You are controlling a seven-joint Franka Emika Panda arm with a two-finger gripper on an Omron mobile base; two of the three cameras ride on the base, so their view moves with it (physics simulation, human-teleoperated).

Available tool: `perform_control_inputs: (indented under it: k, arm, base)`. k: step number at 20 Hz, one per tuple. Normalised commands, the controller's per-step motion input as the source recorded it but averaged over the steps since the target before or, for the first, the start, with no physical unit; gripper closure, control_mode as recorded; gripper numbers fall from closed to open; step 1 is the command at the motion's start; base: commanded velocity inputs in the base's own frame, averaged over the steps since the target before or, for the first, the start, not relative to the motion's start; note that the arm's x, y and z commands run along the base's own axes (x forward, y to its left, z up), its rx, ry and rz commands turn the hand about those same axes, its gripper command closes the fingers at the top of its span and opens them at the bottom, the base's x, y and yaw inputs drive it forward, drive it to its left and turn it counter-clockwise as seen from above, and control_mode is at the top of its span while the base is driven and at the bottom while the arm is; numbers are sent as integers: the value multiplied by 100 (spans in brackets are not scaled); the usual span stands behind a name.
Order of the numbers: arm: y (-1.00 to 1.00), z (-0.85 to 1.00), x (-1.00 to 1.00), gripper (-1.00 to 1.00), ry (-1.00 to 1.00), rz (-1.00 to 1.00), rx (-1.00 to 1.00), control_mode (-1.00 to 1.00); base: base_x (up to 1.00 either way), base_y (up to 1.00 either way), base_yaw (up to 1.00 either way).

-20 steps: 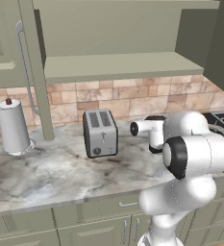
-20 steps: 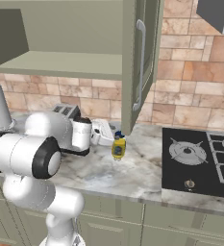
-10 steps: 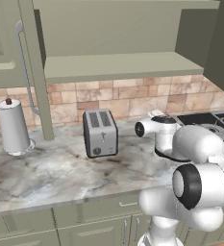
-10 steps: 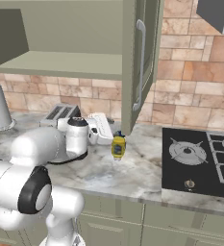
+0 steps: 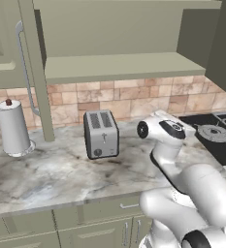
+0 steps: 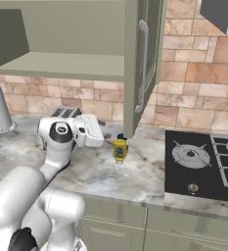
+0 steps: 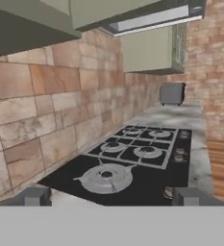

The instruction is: Take 2 condiments from the cabinet and move them on the counter near the stove.Make sure the condiments are lined up with each other, next to each other.

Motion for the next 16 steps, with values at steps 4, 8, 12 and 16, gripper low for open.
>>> perform_control_inputs:
  k: [4,8,12,16]
  arm:
    - [56,80,-62,-100,42,0,0,-100]
    - [45,66,-51,-100,47,3,0,-100]
    - [27,20,-37,-100,45,4,0,-100]
    - [5,-4,-14,-100,36,4,0,-100]
  base:
    - [0,0,0]
    - [0,0,0]
    - [0,0,0]
    - [0,0,0]
